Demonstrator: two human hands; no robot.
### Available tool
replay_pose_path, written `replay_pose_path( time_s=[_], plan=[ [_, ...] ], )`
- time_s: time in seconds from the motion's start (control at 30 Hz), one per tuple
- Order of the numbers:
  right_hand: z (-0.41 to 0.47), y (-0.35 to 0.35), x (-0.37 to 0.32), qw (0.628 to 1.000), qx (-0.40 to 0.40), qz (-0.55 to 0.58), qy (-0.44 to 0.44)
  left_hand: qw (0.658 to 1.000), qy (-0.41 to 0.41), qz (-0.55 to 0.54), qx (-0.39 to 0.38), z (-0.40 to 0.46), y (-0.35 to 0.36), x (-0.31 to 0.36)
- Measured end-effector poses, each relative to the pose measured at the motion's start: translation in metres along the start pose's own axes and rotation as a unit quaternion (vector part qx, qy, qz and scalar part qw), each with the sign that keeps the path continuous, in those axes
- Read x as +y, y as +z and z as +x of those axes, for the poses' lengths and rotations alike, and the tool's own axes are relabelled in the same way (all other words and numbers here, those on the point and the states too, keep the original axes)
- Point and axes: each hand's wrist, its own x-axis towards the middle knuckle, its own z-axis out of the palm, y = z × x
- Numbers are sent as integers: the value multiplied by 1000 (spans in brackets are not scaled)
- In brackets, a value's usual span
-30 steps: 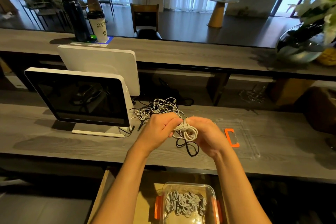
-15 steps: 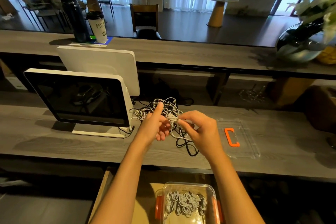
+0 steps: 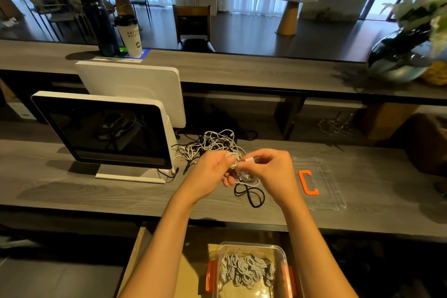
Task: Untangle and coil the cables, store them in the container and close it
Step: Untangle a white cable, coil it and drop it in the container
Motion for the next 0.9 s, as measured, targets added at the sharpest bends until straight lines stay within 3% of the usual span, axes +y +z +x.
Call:
replay_pose_path(
  time_s=[0.17, 0.37, 0.6, 0.8, 0.9],
  plan=[
    [-2, 3, -3, 990, 15, 129, 50, 996, 67, 22, 46, 1, 3, -1],
    [-3, 1, 2, 991, 35, 132, 5, 994, 73, -65, 50, -2, 3, 0],
    [-6, -4, 15, 995, 3, 11, -95, 961, -84, -262, 33, 0, 2, 13],
    [-9, 3, 19, 992, -14, 15, -123, 946, -141, -292, 16, 0, 1, 12],
    [-8, 14, 25, 990, 32, -25, -135, 931, -164, -323, 43, 3, 8, 11]
  ],
)
